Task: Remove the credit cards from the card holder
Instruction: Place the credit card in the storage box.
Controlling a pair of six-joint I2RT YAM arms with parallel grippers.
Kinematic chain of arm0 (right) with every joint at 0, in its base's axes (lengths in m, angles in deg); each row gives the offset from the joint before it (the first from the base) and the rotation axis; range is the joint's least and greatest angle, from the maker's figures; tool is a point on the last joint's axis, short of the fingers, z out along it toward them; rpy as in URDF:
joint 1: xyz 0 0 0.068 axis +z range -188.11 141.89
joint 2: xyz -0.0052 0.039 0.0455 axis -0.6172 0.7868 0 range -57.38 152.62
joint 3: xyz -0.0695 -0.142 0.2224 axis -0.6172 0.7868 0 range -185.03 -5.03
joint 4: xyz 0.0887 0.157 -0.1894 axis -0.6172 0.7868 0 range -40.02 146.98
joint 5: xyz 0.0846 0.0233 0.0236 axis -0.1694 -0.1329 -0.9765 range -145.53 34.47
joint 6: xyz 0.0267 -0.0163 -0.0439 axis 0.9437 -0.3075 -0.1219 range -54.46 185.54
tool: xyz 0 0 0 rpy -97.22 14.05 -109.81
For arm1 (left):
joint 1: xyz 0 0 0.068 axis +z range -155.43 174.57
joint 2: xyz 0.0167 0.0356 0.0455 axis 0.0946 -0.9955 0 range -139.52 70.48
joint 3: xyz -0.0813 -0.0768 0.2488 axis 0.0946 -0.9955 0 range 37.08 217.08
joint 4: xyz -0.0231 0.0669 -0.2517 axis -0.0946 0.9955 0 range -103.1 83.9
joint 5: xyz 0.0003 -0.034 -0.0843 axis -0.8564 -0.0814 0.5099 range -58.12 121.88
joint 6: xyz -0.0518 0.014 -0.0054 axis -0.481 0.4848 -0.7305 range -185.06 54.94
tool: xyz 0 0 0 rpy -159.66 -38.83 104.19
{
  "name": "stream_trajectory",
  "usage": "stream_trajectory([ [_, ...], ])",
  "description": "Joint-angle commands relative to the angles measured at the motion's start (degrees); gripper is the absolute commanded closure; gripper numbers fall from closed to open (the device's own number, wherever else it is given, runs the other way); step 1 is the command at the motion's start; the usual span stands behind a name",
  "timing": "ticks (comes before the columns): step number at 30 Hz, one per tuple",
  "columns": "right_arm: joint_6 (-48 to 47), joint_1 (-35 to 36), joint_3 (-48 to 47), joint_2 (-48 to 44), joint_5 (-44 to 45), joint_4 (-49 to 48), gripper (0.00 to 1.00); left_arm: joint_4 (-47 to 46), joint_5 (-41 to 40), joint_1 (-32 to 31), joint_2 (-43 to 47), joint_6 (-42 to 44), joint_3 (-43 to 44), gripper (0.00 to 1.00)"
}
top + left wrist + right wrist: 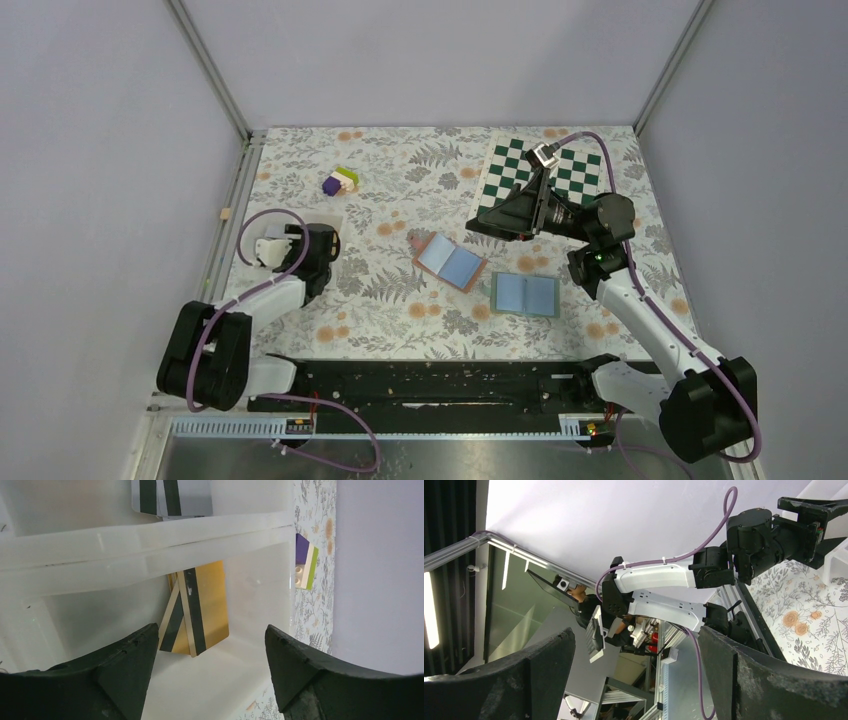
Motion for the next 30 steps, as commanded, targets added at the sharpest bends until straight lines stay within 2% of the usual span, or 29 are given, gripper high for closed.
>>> stream_trajectory([
  [1,-1.2,-0.3,-2.2,-0.9,-0.9,-0.4,0.01,-6.3,-0.6,0.5,-0.9,1.3,-0.8,0.23],
  [7,-1.9,-0.2,-1.9,0.5,-0.7,-0.2,0.01,0.7,2.3,1.2,-2.2,-4.2,2.9,0.22],
  [10,-1.6,-0.3,-1.4,1.0,-0.5,-0.9,0.01,13.5,2.8,1.8,-3.4,-6.4,9.9,0.22],
  [13,-1.7,-0.3,-1.0,1.0,-0.2,-1.1,0.01,26.6,2.2,1.9,-5.3,-10.7,16.3,0.32],
  [18,-1.8,-0.3,-1.2,1.4,0.4,-1.0,0.01,22.5,4.2,2.4,-5.0,-10.3,15.0,0.36],
  [20,-1.7,-0.3,-1.3,1.6,0.4,-1.0,0.01,24.1,4.3,2.6,-4.8,-10.5,16.0,0.40],
  [23,-1.9,-0.3,-1.3,1.3,0.4,-0.8,0.01,25.3,3.2,2.6,-3.0,-7.3,17.0,0.42],
  [26,-3.7,-0.3,-1.3,0.6,0.3,2.4,0.01,24.4,1.3,2.8,2.8,-0.3,17.2,0.38],
  [28,-7.3,-0.3,-1.2,-0.8,0.0,8.3,0.01,22.1,1.2,3.0,8.0,8.5,17.5,0.33],
  [30,-15.3,-0.3,-2.0,-3.0,0.6,20.0,0.01,19.3,3.4,3.4,12.9,18.7,18.5,0.28],
])
